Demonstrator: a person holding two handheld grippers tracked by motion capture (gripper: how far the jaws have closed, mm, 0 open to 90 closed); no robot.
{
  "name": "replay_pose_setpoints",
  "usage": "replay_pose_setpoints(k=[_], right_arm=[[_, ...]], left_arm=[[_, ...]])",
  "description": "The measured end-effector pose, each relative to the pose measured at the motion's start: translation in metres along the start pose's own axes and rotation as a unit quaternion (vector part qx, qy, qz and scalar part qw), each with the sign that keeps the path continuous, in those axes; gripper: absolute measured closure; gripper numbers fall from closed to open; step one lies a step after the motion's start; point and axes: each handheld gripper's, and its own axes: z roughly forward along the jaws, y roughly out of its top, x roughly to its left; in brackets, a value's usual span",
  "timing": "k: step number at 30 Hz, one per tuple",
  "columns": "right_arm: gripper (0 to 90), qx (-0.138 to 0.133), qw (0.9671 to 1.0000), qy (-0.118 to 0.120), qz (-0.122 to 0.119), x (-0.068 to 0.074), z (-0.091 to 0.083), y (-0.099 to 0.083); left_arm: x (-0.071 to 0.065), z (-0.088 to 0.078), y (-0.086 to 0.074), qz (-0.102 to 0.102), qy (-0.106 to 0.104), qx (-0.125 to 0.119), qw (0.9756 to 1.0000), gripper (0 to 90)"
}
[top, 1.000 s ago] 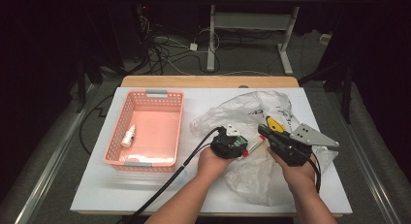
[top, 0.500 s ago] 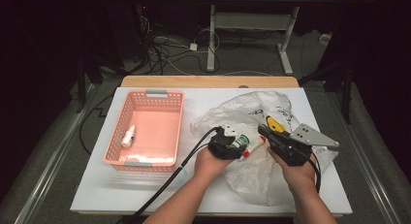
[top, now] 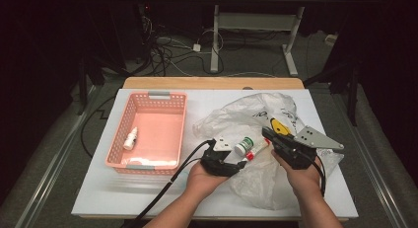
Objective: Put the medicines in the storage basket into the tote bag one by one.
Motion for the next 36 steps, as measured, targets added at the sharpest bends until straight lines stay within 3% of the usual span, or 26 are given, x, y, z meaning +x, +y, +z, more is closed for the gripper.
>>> replay_pose_setpoints(k=[8, 13, 28, 36], right_arm=[[90.0, 0.000, 1.0000, -0.002, 0.000, 0.000, 0.000, 0.000], [90.0, 0.001, 1.0000, -0.002, -0.001, 0.000, 0.000, 0.000], [90.0, -0.001, 1.0000, -0.005, 0.001, 0.000, -0.001, 0.000], [90.0, -0.001, 1.0000, -0.005, 0.000, 0.000, -0.002, 0.001]], left_arm=[[-0.004, -0.034, -0.005, 0.002, 0.007, -0.018, 0.9998, 14.1], [-0.003, -0.056, -0.008, 0.006, 0.025, -0.019, 0.9995, 0.5], [0.021, -0.110, -0.025, -0.017, 0.056, -0.037, 0.9976, 0.0], [0.046, -0.142, -0.036, -0.044, 0.085, -0.053, 0.9940, 0.0]])
